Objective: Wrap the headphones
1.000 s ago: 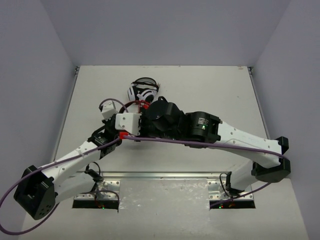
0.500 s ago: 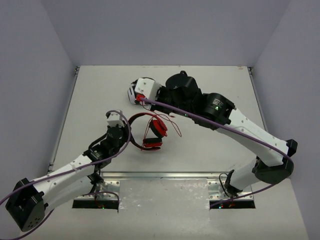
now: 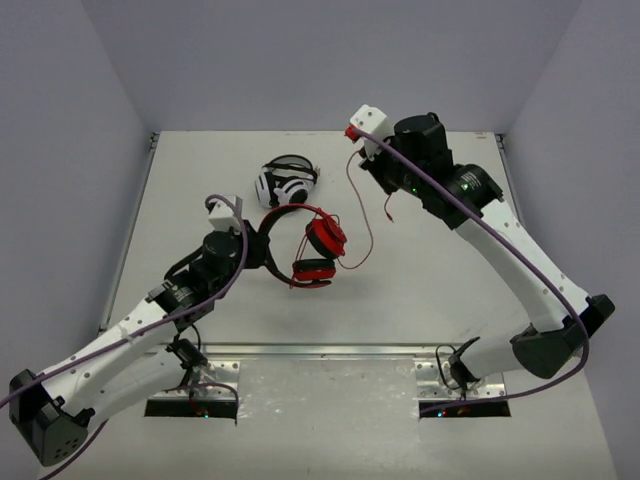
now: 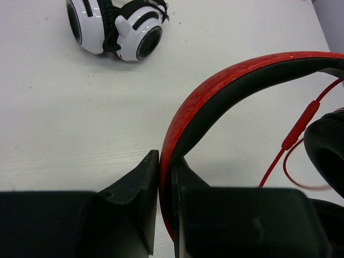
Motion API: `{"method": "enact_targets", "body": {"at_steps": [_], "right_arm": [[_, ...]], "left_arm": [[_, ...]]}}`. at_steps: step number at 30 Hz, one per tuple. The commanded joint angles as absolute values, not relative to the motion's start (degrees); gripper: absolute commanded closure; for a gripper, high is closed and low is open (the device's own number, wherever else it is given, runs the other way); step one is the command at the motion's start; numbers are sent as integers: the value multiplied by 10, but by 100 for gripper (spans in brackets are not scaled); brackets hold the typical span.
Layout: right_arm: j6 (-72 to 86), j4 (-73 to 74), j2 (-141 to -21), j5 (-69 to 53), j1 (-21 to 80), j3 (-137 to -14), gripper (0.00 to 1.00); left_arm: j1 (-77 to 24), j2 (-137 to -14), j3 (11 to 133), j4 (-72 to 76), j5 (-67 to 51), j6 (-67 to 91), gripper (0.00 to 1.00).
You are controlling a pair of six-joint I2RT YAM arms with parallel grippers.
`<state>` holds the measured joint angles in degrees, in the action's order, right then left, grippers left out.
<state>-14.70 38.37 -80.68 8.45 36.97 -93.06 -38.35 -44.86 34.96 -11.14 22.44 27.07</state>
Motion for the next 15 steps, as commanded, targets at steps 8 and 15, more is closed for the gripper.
{"method": "enact_targets", "body": {"at_steps": [8,15], "right_arm": [[-46,292,-778,-21,207,-775,92],[-19,289,-775,-128,205,-708,38]], "left_arm": [[-388,-410,514,-354,164,323,100],[-388,-439,614,-446,161,324,100]]}}
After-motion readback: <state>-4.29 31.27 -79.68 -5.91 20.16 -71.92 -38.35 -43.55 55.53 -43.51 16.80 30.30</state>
